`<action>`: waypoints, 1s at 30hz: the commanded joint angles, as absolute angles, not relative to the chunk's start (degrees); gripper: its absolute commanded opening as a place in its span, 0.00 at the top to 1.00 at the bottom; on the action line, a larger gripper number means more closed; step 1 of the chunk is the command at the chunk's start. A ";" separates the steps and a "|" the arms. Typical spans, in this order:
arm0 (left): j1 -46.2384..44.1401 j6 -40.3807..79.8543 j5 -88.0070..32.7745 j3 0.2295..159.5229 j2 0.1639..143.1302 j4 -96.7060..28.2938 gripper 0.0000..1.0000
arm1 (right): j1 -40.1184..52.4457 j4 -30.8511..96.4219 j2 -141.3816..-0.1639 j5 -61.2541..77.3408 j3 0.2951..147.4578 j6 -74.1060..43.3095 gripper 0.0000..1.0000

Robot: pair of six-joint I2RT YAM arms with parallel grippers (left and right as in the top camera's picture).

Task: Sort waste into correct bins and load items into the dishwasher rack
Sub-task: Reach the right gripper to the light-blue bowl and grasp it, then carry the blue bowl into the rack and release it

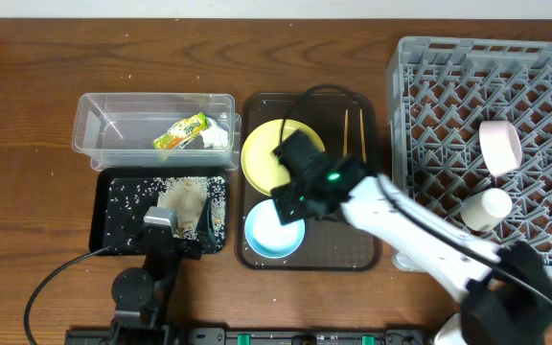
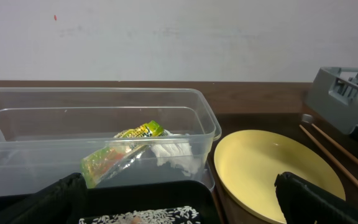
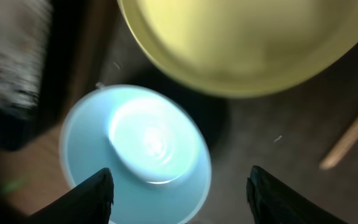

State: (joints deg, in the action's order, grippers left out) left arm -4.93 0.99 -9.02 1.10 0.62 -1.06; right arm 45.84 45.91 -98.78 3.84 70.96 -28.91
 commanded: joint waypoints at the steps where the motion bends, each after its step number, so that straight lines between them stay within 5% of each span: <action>1: -4.67 0.01 -9.87 0.23 0.23 -2.96 0.01 | 46.26 46.26 -102.59 -0.25 70.46 -36.01 0.36; 7: -4.67 -0.01 -9.85 0.23 0.23 -2.96 0.01 | 45.78 48.75 -107.83 -0.23 70.46 -35.97 0.92; 9: -4.67 0.01 -9.85 0.23 0.23 -2.96 0.01 | 45.15 48.73 -107.20 -0.64 70.50 -35.97 0.99; 15: -4.67 -0.01 -9.87 0.23 0.23 -2.96 0.00 | 40.03 50.17 -95.39 -13.32 70.50 -33.87 0.99; 25: -4.67 -0.01 -9.87 0.23 0.23 -2.96 0.01 | 19.57 38.72 -72.29 -61.39 70.50 -20.12 0.99; 30: -4.67 0.01 -9.85 0.23 0.23 -2.96 0.00 | 5.34 28.62 -72.23 -64.97 70.48 -6.20 0.99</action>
State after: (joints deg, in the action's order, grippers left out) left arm -4.93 0.99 -9.02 1.10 0.62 -1.06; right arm 10.81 29.74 -71.02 -56.42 70.70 -16.69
